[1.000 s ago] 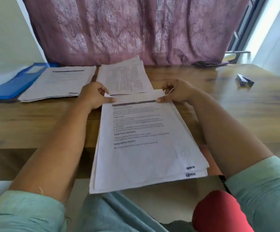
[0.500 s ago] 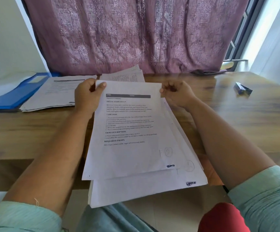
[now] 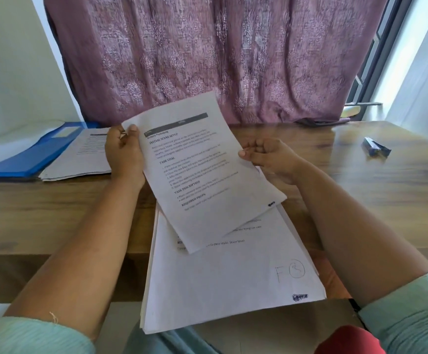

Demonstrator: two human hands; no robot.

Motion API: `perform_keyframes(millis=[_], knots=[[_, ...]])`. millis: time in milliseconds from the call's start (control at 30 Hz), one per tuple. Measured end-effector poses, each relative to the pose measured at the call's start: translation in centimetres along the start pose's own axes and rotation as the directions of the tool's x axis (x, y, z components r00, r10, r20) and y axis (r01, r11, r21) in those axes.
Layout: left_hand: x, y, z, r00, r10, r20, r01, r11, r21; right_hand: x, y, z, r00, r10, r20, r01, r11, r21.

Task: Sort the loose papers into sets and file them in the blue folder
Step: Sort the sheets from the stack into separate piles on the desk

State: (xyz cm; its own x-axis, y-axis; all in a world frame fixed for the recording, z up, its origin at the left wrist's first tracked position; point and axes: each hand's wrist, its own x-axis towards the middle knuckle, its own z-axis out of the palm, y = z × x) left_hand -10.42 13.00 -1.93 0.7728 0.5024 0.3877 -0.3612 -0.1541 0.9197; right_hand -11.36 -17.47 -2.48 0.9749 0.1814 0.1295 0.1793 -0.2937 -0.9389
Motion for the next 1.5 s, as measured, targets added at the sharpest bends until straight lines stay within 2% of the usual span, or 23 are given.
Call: perform_keyframes(millis=[167, 267, 333, 400, 467, 500, 533, 600, 667, 733, 833, 900, 967, 1067, 1167, 1233, 1300, 1400, 1500], knots=[[0.4, -0.2, 0.1, 0.987, 0.125, -0.105, -0.118, 0.99, 0.071, -1.2, -0.8, -0.6, 0.989, 0.014, 0.149, -0.02, 0.999, 0.04], [0.2, -0.1, 0.1, 0.986, 0.056, -0.157, -0.049, 0.998, 0.049, -1.2, -0.6, -0.6, 0.987, 0.069, 0.144, -0.075, 0.997, 0.036], [-0.1, 0.0, 0.2, 0.994, -0.092, -0.06, 0.089, 0.995, -0.051, -0.8, -0.6, -0.5, 0.996, 0.083, 0.013, -0.083, 0.995, 0.054], [-0.7, 0.0, 0.7, 0.979, -0.144, 0.145, 0.154, 0.986, -0.063, -0.1, -0.1, -0.7, 0.983, 0.107, -0.146, -0.079, 0.98, 0.18], [-1.5, -0.4, 1.5, 0.936, -0.05, 0.348, 0.011, 0.994, 0.113, 0.9, 0.7, -1.7, 0.937, 0.161, -0.309, -0.073, 0.958, 0.276], [-1.9, -0.7, 1.8, 0.906, 0.002, 0.423, -0.097, 0.974, 0.203, 1.4, 1.2, -2.4, 0.892, 0.193, -0.408, -0.091, 0.962, 0.257], [-2.1, -0.9, 2.1, 0.881, 0.042, 0.471, -0.188, 0.946, 0.266, 1.8, 1.7, -3.2, 0.834, 0.227, -0.503, -0.137, 0.968, 0.21], [-2.3, -1.3, 2.4, 0.836, 0.06, 0.546, -0.282, 0.9, 0.333, 1.8, 2.6, -5.1, 0.718, 0.25, -0.649, -0.294, 0.955, 0.042], [-2.1, -2.0, 2.2, 0.768, 0.026, 0.64, -0.346, 0.858, 0.38, 1.2, 3.2, -6.5, 0.673, 0.223, -0.705, -0.407, 0.908, -0.102], [-1.8, -2.5, 2.0, 0.722, -0.008, 0.692, -0.383, 0.828, 0.409, 1.1, 3.5, -7.2, 0.688, 0.214, -0.694, -0.412, 0.902, -0.13], [-1.6, -2.8, 2.1, 0.74, 0.028, 0.672, -0.406, 0.816, 0.412, 1.7, 2.9, -6.1, 0.743, 0.167, -0.648, -0.336, 0.931, -0.144], [-1.4, -2.8, 2.4, 0.792, 0.006, 0.61, -0.332, 0.843, 0.423, 2.4, 2.4, -4.3, 0.779, 0.136, -0.613, -0.189, 0.982, -0.022], [-1.3, -2.5, 2.4, 0.833, -0.07, 0.549, -0.209, 0.878, 0.43, 2.8, 1.7, -2.1, 0.797, 0.143, -0.586, -0.079, 0.988, 0.133], [-1.4, -1.8, 2.4, 0.849, -0.147, 0.508, -0.079, 0.915, 0.396, 3.4, 1.2, 0.2, 0.86, 0.134, -0.493, -0.01, 0.969, 0.245], [-1.6, -0.7, 2.4, 0.845, -0.186, 0.501, 0.027, 0.951, 0.308, 3.4, 0.7, 2.1, 0.944, 0.047, -0.328, 0.021, 0.979, 0.202], [-1.6, -0.3, 2.4, 0.861, -0.243, 0.446, 0.13, 0.955, 0.268, 3.2, 0.1, 3.0, 0.966, -0.013, -0.259, 0.057, 0.985, 0.162], [-1.6, -0.4, 2.1, 0.866, -0.304, 0.397, 0.225, 0.946, 0.234, 3.1, -1.0, 3.6, 0.963, -0.088, -0.255, 0.12, 0.986, 0.113], [-1.3, -0.8, 1.7, 0.838, -0.375, 0.398, 0.355, 0.926, 0.125, 3.3, -3.1, 3.5, 0.947, -0.175, -0.27, 0.199, 0.978, 0.063], [-0.6, -0.1, 0.7, 0.879, -0.354, 0.32, 0.39, 0.919, -0.053, 4.0, -6.0, 4.1, 0.93, -0.231, -0.286, 0.222, 0.973, -0.065]])
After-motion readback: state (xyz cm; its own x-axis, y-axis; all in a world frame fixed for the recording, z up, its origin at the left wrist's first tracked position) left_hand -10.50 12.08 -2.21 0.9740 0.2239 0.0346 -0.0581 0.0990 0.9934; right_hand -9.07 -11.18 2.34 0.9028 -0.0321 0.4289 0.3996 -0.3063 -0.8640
